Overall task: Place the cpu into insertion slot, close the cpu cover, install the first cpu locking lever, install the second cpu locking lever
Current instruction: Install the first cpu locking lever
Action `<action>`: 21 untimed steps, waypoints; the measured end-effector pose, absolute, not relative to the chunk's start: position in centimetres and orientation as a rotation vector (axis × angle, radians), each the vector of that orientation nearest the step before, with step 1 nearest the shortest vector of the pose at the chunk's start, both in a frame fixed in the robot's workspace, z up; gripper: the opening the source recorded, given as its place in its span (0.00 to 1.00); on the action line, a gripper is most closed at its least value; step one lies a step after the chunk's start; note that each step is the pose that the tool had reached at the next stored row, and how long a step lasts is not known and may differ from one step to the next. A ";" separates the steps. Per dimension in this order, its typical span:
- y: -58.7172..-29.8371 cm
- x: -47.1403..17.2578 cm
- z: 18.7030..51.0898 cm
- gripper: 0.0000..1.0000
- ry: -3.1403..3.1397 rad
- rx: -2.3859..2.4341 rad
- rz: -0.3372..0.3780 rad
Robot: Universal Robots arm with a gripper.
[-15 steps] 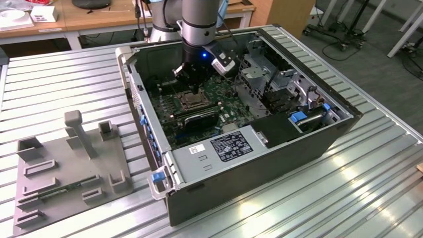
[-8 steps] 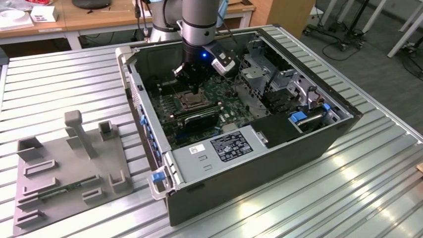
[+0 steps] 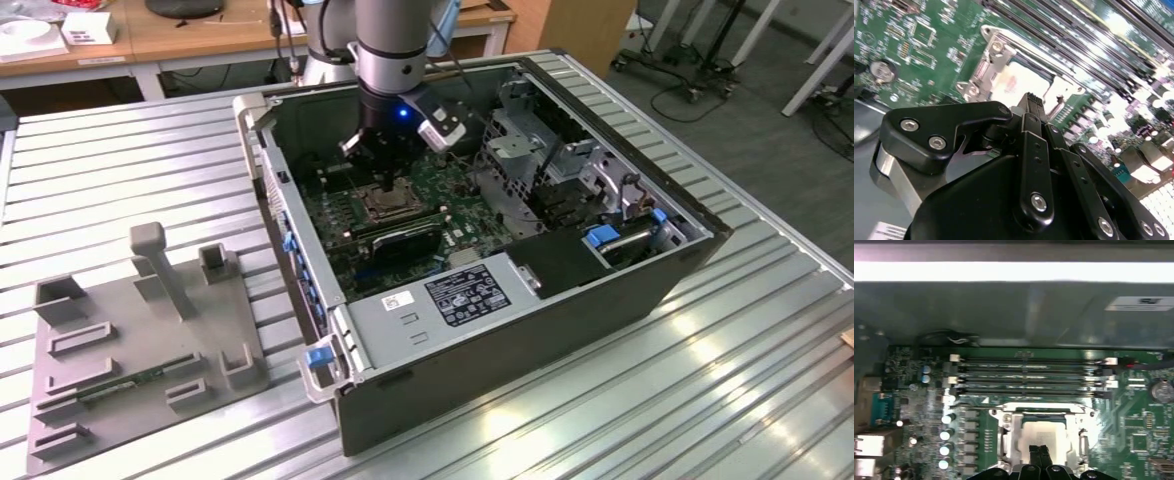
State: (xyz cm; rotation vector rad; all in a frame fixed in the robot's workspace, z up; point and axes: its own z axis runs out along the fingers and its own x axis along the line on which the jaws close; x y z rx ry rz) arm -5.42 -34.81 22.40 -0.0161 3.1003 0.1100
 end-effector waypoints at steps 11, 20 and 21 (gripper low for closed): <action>-34.8 -7.1 22.5 0.10 3.089 -0.015 0.156; -34.8 -8.0 22.6 0.10 3.067 -0.017 0.174; -34.8 -8.3 22.6 0.10 3.063 -0.017 0.174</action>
